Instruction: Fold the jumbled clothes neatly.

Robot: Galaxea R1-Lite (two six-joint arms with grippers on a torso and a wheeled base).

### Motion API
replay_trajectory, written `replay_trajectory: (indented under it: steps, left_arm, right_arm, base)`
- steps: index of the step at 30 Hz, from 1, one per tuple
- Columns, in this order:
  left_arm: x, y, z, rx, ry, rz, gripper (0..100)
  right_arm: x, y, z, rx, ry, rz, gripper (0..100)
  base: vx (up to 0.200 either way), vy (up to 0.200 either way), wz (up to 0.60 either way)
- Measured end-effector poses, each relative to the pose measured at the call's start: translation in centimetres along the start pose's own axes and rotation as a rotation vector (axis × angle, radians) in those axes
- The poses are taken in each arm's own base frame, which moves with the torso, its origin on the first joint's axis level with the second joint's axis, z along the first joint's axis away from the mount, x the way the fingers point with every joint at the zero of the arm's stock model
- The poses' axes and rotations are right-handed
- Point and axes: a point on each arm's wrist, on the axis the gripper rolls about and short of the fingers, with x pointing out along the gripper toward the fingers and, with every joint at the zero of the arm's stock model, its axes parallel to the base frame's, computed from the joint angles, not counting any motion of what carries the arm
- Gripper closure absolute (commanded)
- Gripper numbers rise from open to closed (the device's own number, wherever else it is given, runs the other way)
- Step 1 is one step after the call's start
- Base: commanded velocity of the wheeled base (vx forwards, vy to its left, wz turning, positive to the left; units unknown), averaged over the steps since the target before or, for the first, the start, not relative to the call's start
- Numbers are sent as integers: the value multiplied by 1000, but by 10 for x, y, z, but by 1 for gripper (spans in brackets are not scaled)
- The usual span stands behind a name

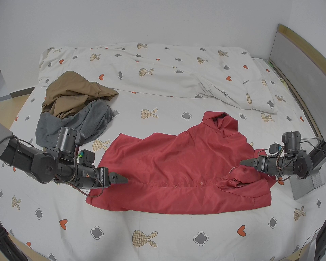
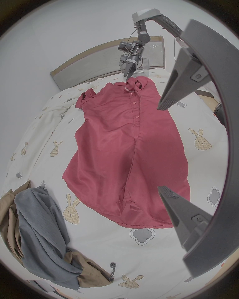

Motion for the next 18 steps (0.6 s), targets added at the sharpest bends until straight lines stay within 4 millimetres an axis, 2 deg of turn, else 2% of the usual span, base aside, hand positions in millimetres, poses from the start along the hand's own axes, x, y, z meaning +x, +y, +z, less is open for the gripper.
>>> replay_trajectory:
  steps: [11, 18]
  left_arm:
    - [5, 2, -2, -4, 15, 5, 0]
    - [5, 3, -2, -5, 18, 7, 0]
  right_arm:
    - [-14, -5, 27, 8, -21, -38, 0]
    - [-21, -24, 21, 3, -12, -82, 0]
  base:
    - [0, 0, 0]
    - [0, 0, 0]
